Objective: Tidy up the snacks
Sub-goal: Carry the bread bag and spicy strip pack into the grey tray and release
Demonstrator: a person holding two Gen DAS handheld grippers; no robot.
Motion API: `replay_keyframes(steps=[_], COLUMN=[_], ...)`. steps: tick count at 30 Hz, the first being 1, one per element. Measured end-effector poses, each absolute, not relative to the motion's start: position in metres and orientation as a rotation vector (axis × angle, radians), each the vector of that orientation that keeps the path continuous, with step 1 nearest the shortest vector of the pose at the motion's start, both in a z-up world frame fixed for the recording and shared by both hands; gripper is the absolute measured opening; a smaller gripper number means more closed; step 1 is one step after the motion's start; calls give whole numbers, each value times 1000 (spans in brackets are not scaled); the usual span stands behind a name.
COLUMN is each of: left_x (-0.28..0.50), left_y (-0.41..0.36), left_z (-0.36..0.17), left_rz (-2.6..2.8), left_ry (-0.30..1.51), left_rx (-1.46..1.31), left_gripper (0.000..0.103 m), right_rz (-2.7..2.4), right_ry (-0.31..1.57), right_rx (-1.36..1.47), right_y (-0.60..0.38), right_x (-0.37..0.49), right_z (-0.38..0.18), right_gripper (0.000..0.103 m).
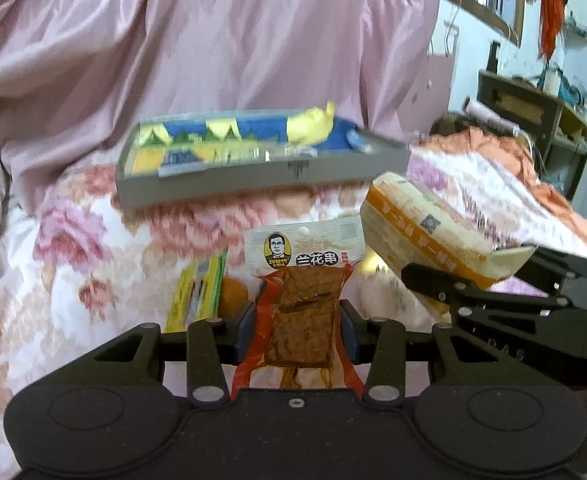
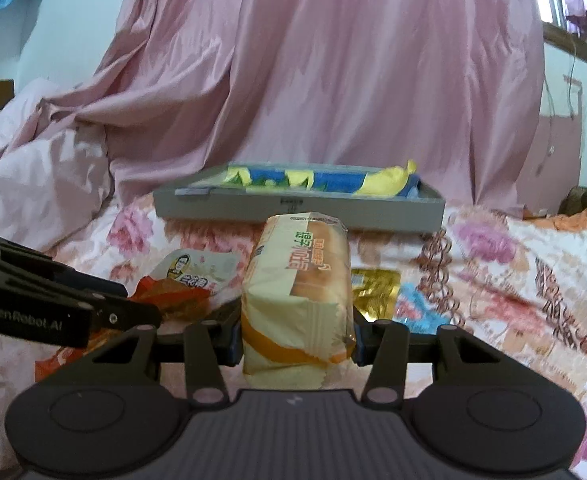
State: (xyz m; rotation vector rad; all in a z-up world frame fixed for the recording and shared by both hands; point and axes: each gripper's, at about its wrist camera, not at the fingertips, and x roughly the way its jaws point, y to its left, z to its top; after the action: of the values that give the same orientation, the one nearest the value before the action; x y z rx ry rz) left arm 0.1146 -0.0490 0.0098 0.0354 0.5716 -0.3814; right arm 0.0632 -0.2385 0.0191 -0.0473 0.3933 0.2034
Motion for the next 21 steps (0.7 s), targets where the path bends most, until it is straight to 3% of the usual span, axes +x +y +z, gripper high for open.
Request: replay_keyframes(steps=[13,21], left_x=[207,300], left_y=[-68,-78], left_z=[91,90], left_rz=[-304,-244], left_ry=[418,438], left_rx=[-89,-143], left_gripper=[46,46], right_rz=[170,167], right_ry=[232,160], right_rx=[27,126], right_y=[-262,-271], right_x=[134,209], right_z=[66,70], right_gripper=[53,53])
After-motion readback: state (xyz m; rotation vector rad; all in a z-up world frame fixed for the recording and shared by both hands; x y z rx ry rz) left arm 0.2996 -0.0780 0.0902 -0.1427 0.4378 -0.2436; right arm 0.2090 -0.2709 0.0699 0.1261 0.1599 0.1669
